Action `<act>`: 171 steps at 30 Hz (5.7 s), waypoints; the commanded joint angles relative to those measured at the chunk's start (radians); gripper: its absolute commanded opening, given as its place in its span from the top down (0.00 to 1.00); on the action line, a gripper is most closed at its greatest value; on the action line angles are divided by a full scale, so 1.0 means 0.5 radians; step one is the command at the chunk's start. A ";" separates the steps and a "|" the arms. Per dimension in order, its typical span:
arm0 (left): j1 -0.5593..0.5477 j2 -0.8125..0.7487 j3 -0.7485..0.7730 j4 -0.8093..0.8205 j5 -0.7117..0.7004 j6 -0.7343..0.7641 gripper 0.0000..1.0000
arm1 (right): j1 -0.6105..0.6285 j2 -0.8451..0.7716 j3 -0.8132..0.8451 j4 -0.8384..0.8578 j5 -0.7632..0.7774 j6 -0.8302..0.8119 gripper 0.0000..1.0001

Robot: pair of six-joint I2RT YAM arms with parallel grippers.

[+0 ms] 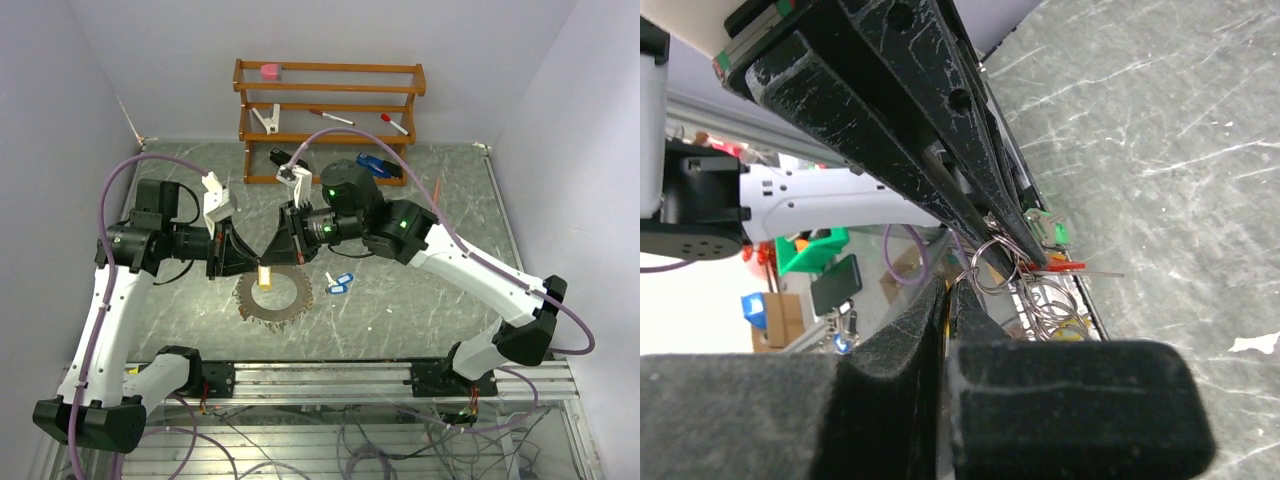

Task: Put the keys on the keyring

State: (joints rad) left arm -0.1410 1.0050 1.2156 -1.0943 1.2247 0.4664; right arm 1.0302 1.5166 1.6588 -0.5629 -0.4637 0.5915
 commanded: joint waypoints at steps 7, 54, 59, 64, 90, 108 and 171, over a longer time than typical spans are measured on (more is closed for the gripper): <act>0.000 -0.038 0.100 -0.016 0.066 -0.008 0.93 | -0.007 0.086 0.049 0.155 0.111 0.373 1.00; 0.000 -0.160 -0.582 0.973 0.557 -1.233 0.93 | -0.356 0.046 -0.701 1.100 -0.272 0.961 0.84; 0.000 -0.182 -0.672 1.125 0.556 -1.382 0.93 | -0.427 0.043 -0.740 1.132 -0.291 0.963 0.79; 0.000 -0.221 -0.756 1.260 0.563 -1.531 0.93 | -0.521 0.024 -0.755 1.180 -0.349 0.876 0.73; 0.000 -0.086 -0.805 1.384 0.554 -1.716 0.93 | -0.189 -0.090 -0.006 -0.388 0.079 -0.720 0.36; 0.000 -0.078 -0.792 1.362 0.551 -1.684 0.93 | -0.106 0.015 -0.013 -0.355 0.248 -0.809 0.34; 0.000 0.018 -0.596 1.171 0.416 -1.438 0.93 | 0.054 0.140 0.126 -0.109 1.033 -0.992 0.35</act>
State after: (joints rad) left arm -0.1390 1.0187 0.8787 -0.5030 1.4158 -0.2543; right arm 1.0515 1.5776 1.6756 -0.6617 -0.0116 0.1181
